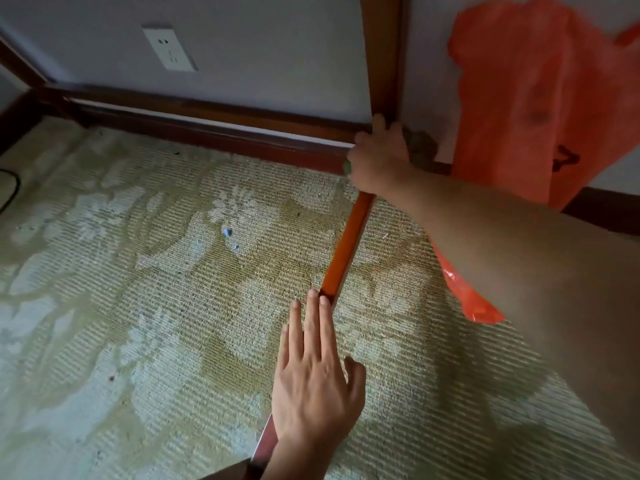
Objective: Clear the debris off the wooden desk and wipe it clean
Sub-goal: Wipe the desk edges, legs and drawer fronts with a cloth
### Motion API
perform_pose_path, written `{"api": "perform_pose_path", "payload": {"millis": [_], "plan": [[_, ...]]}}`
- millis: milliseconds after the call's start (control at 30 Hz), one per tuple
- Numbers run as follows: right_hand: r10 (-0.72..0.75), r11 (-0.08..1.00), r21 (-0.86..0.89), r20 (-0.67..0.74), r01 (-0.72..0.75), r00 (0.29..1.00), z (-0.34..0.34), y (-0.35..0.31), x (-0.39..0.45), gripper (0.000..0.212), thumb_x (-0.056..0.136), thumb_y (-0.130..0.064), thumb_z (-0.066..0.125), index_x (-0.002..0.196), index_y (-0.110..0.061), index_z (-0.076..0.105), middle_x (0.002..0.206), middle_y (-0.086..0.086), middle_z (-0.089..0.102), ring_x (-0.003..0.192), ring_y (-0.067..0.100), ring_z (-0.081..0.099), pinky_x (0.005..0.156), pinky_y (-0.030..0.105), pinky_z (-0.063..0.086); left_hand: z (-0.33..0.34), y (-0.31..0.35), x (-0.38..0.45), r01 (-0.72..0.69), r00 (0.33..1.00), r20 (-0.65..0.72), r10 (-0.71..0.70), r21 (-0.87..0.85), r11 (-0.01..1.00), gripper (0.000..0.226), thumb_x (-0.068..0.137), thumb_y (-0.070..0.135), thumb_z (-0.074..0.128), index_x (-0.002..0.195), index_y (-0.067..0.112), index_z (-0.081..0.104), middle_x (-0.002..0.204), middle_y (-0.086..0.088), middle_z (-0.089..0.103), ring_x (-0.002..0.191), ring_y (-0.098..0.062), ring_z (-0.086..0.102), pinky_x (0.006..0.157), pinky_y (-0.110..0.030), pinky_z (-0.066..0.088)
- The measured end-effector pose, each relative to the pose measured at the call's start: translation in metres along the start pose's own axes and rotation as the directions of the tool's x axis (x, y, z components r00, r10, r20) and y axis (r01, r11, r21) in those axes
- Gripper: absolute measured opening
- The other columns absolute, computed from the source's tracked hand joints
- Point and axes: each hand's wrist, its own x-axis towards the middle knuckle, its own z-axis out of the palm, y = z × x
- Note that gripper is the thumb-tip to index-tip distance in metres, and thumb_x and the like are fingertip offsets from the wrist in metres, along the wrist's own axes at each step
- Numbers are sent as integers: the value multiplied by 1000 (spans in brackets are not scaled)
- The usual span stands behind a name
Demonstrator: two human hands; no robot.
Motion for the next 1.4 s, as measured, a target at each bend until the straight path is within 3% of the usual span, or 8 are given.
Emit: {"api": "perform_pose_path", "payload": {"millis": [200,367,667,900,1067,1167,1333,1400], "plan": [[-238,970,109,272,216,932,-44,-41,-39,21,83,-37,67,85,-16,68,80,0,60,88,22,60,83,37,52,0,-2,0,-4,1000,-15,4,-14,1000,95,93,49,45,166,9,-2,174,-7,-4,161,-26,-1,130,-45,15],[-621,782,257,235,568,748,-52,-105,-130,37,93,-46,55,66,-20,56,71,-3,57,77,19,57,64,32,34,-1,0,0,16,1000,21,-16,8,1000,91,94,53,36,164,3,8,172,-19,4,160,-33,4,130,-49,14],[-171,968,223,238,118,956,-51,-21,-48,38,85,-51,63,89,-13,66,83,-1,59,88,22,55,77,36,46,-2,-1,-1,-6,999,-42,6,-20,1000,96,96,55,37,163,2,-7,172,-15,-13,160,-27,-13,129,-50,13],[-343,830,491,78,263,936,-34,-112,-189,33,100,-37,49,86,-19,72,102,-1,71,128,30,48,91,43,39,-6,-9,-4,57,982,-155,-104,-281,958,105,96,64,36,159,-4,-13,168,-28,-8,160,-31,-8,131,-38,4],[-218,681,651,-258,336,941,19,-109,-243,33,94,-38,59,122,-24,70,137,-3,61,114,33,44,92,47,49,-15,-6,-29,14,984,-168,-54,-227,974,99,73,15,62,158,-10,17,168,-29,14,159,-39,6,129,-51,17],[-164,701,690,-91,181,982,29,-94,-259,50,99,-35,65,145,-28,48,161,-1,31,124,39,47,91,47,51,-22,1,-61,-52,997,-60,49,-49,997,100,74,24,72,157,-8,27,167,-26,23,157,-39,19,126,-52,26],[-280,646,763,258,-18,925,-8,-54,-230,44,105,-33,61,144,-16,51,140,13,60,120,34,63,95,42,53,-68,1,-100,-43,961,276,17,87,995,83,99,30,40,162,0,-5,170,-19,-13,160,-32,-8,130,-44,0],[-288,693,721,279,-2,916,-43,-38,-220,52,102,-36,64,148,-16,52,146,12,59,123,30,61,100,40,50,-86,-1,-115,-76,951,298,87,-48,996,79,93,26,39,163,0,12,172,-19,8,160,-32,9,130,-44,13]]}}
